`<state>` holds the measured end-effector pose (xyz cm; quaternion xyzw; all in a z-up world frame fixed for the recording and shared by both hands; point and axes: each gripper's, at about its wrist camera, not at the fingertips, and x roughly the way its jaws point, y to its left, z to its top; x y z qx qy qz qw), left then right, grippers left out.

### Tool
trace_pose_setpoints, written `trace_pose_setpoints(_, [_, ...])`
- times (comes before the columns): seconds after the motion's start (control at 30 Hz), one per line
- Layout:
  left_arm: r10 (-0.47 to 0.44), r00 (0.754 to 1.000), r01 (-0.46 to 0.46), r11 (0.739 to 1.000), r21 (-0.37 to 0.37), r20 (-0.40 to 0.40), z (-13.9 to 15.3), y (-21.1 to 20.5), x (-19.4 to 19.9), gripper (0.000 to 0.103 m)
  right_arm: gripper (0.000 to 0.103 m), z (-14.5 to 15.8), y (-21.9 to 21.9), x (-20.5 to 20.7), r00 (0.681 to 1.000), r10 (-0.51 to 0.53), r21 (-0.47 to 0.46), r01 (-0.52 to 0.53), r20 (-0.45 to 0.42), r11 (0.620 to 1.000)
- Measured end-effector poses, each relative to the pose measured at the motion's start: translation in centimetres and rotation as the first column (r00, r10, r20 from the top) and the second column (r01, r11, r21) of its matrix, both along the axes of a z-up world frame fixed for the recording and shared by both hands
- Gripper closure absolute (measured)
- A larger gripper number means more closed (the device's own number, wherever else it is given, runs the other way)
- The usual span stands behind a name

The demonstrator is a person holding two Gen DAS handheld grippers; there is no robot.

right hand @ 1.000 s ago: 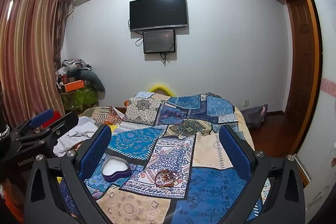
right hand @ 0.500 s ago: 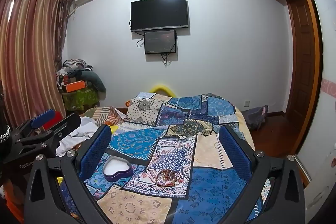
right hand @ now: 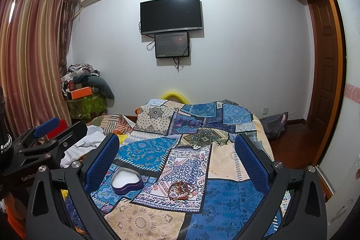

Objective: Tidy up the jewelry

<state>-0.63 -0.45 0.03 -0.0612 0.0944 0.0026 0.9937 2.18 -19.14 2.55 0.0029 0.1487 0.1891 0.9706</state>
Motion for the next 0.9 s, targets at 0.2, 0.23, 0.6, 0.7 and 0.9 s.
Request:
trace_pose_setpoints(0.2, [0.002, 1.0, -0.002, 1.0, 0.004, -0.004, -0.17, -0.04, 0.19, 0.0, 0.001, 0.02, -0.04, 0.03, 1.0, 0.0, 0.001, 0.0, -0.001, 1.0])
trace_pose_setpoints(0.23, [0.001, 1.0, -0.001, 1.0, 0.003, -0.004, -0.12, 0.01, 0.19, 0.0, 0.001, 0.02, -0.04, 0.03, 1.0, 0.0, 0.001, 0.0, -0.001, 1.0])
trace_pose_setpoints(0.6, [0.005, 1.0, -0.005, 1.0, 0.008, -0.008, -0.22, -0.07, 0.25, 0.0, 0.001, -0.12, -0.12, 0.06, 1.0, 0.001, 0.005, -0.001, -0.003, 1.0])
trace_pose_setpoints(0.7, [0.005, 1.0, -0.004, 1.0, 0.007, -0.009, -0.17, -0.12, 0.32, 0.0, 0.001, -0.06, -0.09, 0.29, 1.0, 0.002, 0.004, -0.001, -0.004, 1.0])
trace_pose_setpoints(0.9, [0.004, 1.0, -0.004, 1.0, 0.007, -0.009, -0.15, -0.1, 0.32, 0.0, 0.001, 0.07, 0.1, -0.13, 1.0, 0.0, 0.003, 0.0, -0.003, 1.0])
